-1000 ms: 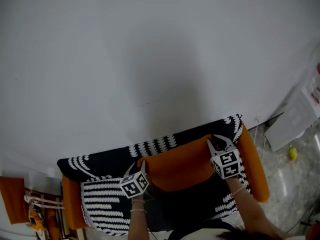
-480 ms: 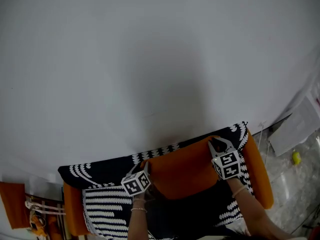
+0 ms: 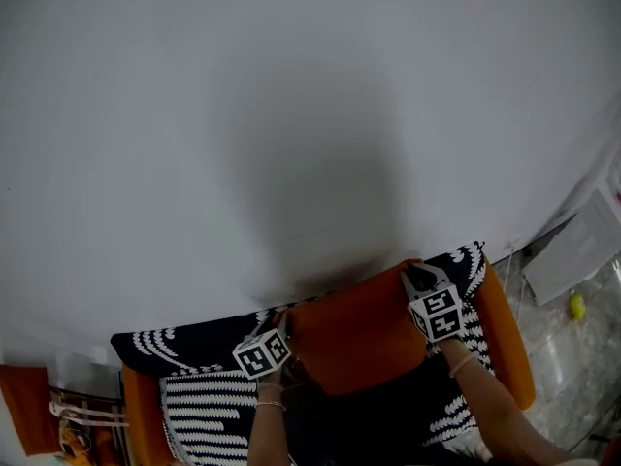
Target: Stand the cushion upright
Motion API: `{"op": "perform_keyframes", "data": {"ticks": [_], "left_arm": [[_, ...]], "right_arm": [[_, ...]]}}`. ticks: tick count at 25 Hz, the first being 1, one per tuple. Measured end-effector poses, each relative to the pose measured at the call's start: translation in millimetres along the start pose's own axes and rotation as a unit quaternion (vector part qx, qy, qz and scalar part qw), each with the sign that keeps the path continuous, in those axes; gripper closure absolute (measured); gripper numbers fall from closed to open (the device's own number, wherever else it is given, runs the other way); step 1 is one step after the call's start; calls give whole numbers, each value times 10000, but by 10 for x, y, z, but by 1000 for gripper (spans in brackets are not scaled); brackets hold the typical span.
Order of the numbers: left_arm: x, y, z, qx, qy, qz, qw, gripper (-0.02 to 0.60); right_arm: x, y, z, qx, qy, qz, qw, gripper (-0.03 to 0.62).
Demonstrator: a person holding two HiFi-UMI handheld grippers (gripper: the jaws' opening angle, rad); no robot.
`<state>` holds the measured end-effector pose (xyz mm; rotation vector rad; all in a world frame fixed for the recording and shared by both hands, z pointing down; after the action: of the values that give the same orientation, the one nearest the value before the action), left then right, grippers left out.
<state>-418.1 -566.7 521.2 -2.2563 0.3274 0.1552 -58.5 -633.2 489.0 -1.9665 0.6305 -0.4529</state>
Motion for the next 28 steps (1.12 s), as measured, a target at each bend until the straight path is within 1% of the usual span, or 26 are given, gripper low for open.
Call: {"op": "perform_keyframes", "data": {"ticks": [4, 9, 15, 18, 21, 28], "left_arm": [[-30, 61, -144, -56, -54, 181, 9998, 414], [-86, 139, -312, -114, -166, 558, 9982, 414], [-127, 191, -424, -153, -214, 599, 9979, 411], [-167, 233, -434, -142, -217, 598, 9979, 388], [-221, 290, -424, -88, -199, 594, 9980, 350], [-267, 361, -241, 122, -249, 444, 9986, 324]], "right_arm": [[53, 27, -148, -45, -5, -19, 10000, 531], [88, 56, -320, -153, 15, 22, 9999, 530], [120, 71, -441, -202, 29, 0, 9998, 528], [118, 101, -460, -198, 56, 20, 9998, 519], [108, 131, -480, -184, 104, 22, 9998, 503], [59, 236, -403, 0, 135, 58, 9999, 491]]}}
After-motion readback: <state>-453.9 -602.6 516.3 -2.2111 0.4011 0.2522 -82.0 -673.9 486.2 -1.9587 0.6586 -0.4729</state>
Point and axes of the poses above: the fingertips, and each gripper's own axes: z backward along the fingers, x to its right, y out of its top, the point moved 9 cm from there along z, backward along the fingers, and after that the axes turned 9 degrees about y, right-handed, at the moved point
